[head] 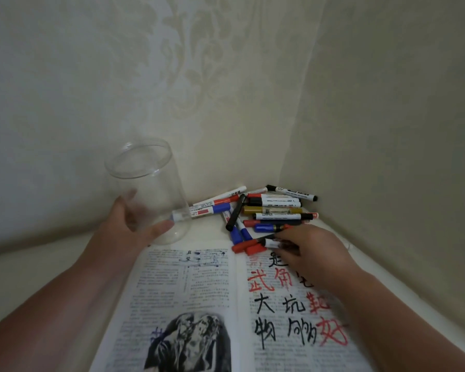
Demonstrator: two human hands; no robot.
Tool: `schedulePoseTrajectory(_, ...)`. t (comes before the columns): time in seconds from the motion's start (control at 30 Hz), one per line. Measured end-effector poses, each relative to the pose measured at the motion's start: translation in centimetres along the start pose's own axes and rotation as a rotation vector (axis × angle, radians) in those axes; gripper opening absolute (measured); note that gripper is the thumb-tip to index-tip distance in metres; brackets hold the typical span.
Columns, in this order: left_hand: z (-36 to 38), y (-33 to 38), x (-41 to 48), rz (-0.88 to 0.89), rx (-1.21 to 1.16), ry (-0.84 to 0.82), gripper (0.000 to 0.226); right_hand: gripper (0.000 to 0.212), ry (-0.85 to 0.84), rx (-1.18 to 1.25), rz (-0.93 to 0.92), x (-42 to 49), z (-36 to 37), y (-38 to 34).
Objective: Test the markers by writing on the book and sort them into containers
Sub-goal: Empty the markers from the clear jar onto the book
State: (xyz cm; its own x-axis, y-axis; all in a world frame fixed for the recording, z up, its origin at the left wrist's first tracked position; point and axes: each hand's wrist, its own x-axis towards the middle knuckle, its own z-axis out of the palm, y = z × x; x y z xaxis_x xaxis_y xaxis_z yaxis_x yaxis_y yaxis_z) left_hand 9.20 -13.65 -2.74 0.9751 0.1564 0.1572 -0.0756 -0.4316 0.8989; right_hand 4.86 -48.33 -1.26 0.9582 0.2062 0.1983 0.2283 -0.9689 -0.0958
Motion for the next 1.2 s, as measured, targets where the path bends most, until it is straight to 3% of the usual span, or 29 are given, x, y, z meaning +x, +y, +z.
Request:
schedulePoseTrajectory(0.17, 0.2, 0.4, -0.2, -0.017, 0.074, 0.037, 0.105, 0.030, 0.102, 0.138, -0.142, 0.4, 0.8, 1.3)
schedulePoseTrajectory(0.33, -0.8, 0.4, 0.0, -0.066, 0.147, -0.030, 0.116, 0.036, 0.043, 0.184, -0.203, 0.9, 1.0, 1.3)
schedulePoseTrajectory(0.47, -4.2, 1.4, -0.1, -0.103, 0.497, -0.152, 0.105, 0.042, -0.003, 0.190, -0.213, 0.8, 1.2, 1.7)
schedulePoseTrajectory(0.6, -4.6, 5.3, -3.3, 0.160, 0.720, -0.268, 0.087, 0.039, 0.008, 0.140, -0.242, 1.4, 1.5, 1.4)
schedulePoseTrajectory(0.7, -0.1, 9.5, -7.5, 0.432, 0.612, -0.641, 0.055, 0.034, 0.027, 0.115, -0.262, 2.0, 1.9, 1.1)
schedulePoseTrajectory(0.77, 3.8, 10.0, -8.0, 0.610, 0.628, -0.809, 0.046, 0.033, 0.053, 0.091, -0.238, 2.1, 1.9, 1.1)
schedulePoseTrajectory(0.87, 8.2, 8.6, -5.8, 0.757, 0.739, -0.810, 0.044, 0.034, 0.087, 0.033, -0.216, 1.9, 1.8, 1.2)
schedulePoseTrajectory(1.03, 10.1, 5.0, -4.7, 0.787, 0.789, -0.751, 0.063, 0.032, 0.072, 0.122, -0.154, 1.6, 1.5, 2.4)
schedulePoseTrajectory(1.2, 9.6, 5.0, -6.7, 0.731, 0.928, -0.925, 0.064, 0.029, 0.051, 0.179, -0.065, 1.3, 1.1, 3.7)
